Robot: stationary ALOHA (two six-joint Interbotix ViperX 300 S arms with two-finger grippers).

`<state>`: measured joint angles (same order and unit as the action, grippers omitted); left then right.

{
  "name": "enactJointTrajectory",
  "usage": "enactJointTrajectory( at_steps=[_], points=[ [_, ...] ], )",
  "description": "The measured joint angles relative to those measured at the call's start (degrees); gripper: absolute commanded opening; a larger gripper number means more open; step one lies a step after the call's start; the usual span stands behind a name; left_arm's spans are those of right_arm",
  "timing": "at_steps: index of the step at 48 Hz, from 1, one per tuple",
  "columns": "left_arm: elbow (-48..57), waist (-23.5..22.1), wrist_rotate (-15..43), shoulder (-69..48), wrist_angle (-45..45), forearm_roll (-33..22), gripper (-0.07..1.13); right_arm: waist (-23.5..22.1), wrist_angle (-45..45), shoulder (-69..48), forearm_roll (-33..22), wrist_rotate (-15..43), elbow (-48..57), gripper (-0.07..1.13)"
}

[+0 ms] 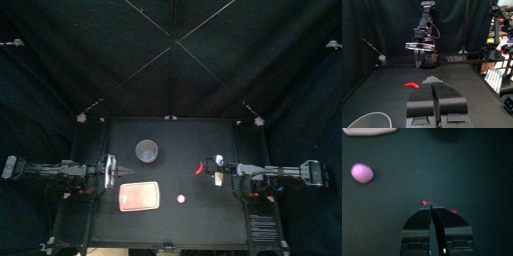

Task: Pick the red chile then place it on the pink plate
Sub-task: Pick the red chile

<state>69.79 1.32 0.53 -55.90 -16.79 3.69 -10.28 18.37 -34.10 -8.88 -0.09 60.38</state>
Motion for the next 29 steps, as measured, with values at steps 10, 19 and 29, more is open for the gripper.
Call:
enactJointTrajectory(
  at_steps=[10,19,29],
  points=[
    [0.3,0.4,-0.1,-0.1,-0.1,0.0,-0.03,-0.4,3.0,7.3,-0.9,0.4,-3.5,0.73],
    [0.4,0.6,0.0,-0.1,0.0,0.0,-0.03,-1.0,3.3,11.2,-1.3,0.2,-4.4,1.06],
    [0.7,1.3,0.0,-0.1,-0.1,0.0,-0.03,-0.4,7.4,16.7,-4.7,0.0,-5.7,1.04]
  ],
)
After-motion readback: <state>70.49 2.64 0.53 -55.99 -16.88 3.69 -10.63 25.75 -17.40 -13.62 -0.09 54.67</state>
